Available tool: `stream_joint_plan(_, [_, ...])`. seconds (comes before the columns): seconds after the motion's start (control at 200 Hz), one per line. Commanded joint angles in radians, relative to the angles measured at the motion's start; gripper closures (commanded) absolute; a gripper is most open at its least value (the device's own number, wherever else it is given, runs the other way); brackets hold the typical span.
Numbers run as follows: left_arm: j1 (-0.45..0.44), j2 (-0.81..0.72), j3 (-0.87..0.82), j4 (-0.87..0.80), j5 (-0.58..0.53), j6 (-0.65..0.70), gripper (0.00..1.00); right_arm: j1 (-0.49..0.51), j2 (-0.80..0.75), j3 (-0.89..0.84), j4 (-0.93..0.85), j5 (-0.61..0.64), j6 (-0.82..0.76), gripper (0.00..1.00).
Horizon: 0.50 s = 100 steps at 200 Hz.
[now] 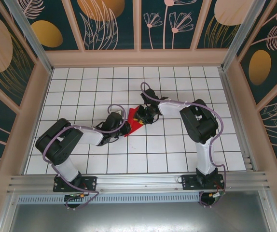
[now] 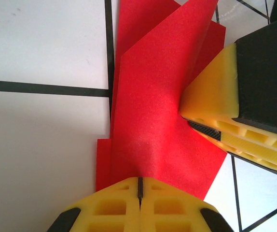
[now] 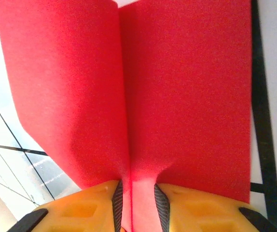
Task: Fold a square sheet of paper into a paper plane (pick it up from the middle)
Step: Fourth fold the wing at the center of the table.
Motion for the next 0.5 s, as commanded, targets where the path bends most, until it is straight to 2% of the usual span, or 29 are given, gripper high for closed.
stream_joint_plan(0.0, [0.003,0.044,0.002,-0.147,0.005,0.025,0.95,-0.004,0.069,-0.053,-0.118,0.155,-0.03,0.67])
stream_joint_plan(0.26, [0.002,0.051,0.009,-0.163,0.008,0.027,0.98,-0.02,-0.165,-0.109,0.067,0.061,-0.169,0.63])
stream_joint_plan(0.495, [0.003,0.042,0.003,-0.171,0.013,0.043,0.99,-0.003,-0.177,-0.16,0.205,-0.047,-0.291,0.85])
